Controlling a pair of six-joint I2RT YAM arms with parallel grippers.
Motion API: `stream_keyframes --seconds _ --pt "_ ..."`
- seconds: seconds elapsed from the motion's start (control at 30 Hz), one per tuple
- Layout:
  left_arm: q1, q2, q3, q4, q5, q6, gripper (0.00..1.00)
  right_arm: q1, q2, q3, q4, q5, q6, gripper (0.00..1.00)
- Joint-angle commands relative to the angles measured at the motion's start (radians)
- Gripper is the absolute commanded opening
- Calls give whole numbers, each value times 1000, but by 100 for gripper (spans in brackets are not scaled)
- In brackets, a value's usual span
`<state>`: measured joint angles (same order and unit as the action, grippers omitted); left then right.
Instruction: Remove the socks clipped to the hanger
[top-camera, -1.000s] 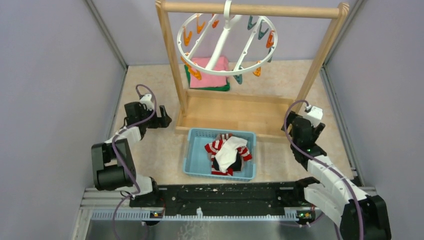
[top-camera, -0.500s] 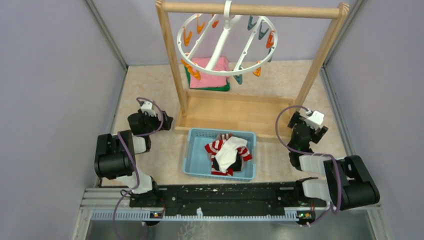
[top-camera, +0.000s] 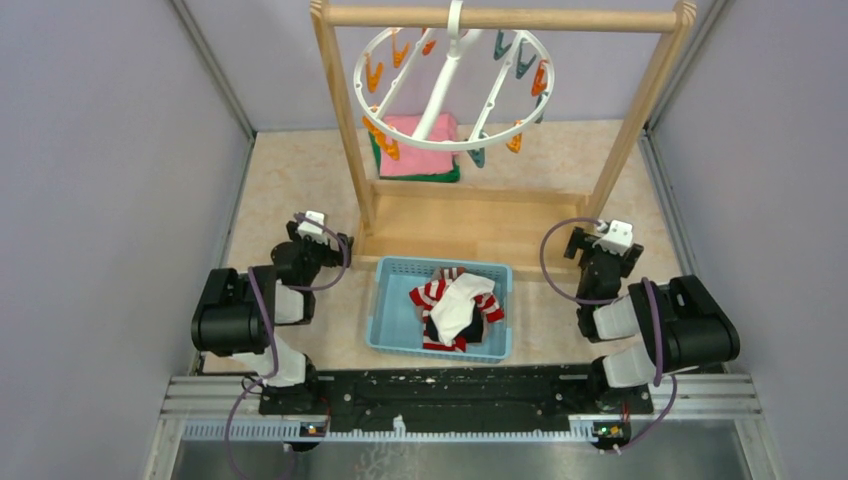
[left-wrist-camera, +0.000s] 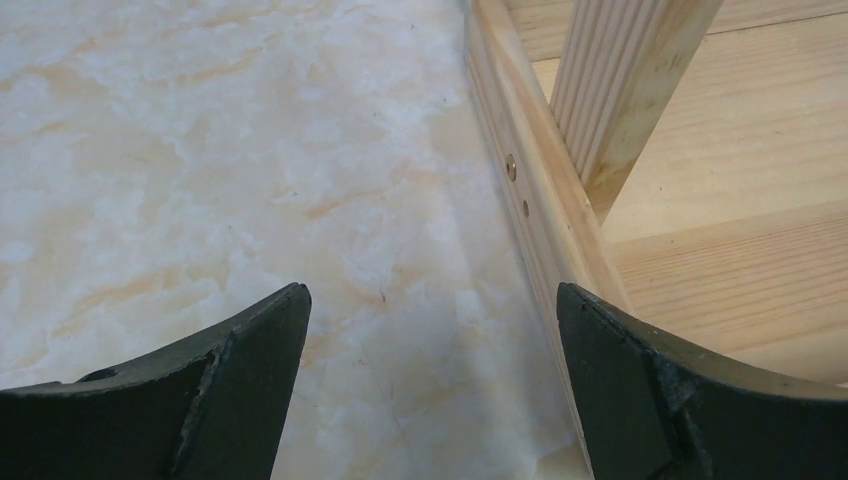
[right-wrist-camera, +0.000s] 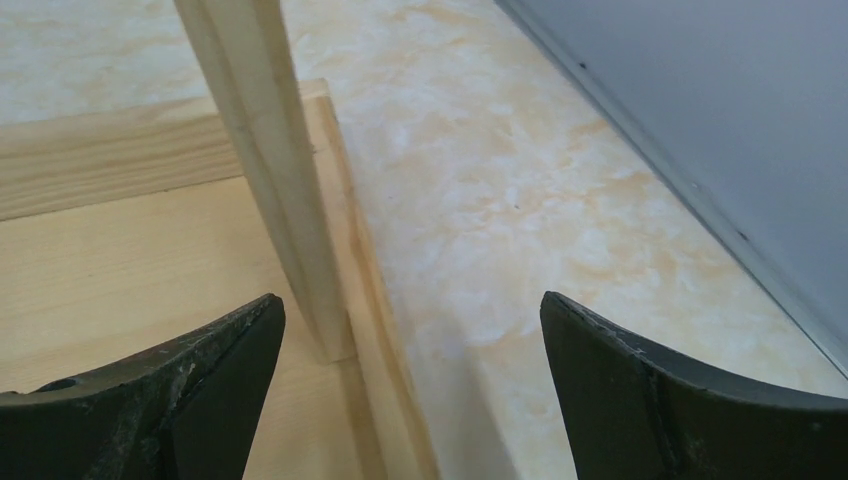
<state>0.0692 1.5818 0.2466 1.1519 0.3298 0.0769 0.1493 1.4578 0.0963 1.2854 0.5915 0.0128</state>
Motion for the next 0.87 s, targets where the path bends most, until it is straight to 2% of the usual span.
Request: stream_keyframes --seconds 0.0,0.63,0.83 --pt "-16 -10 21 39 -2 7 99 -71 4 87 -55 -203 42 99" --pt "-18 -5 27 35 -5 11 99 -74 0 75 -38 -210 44 99" --pt "-43 -11 28 19 -56 21 99 -74 0 75 -38 -210 44 99"
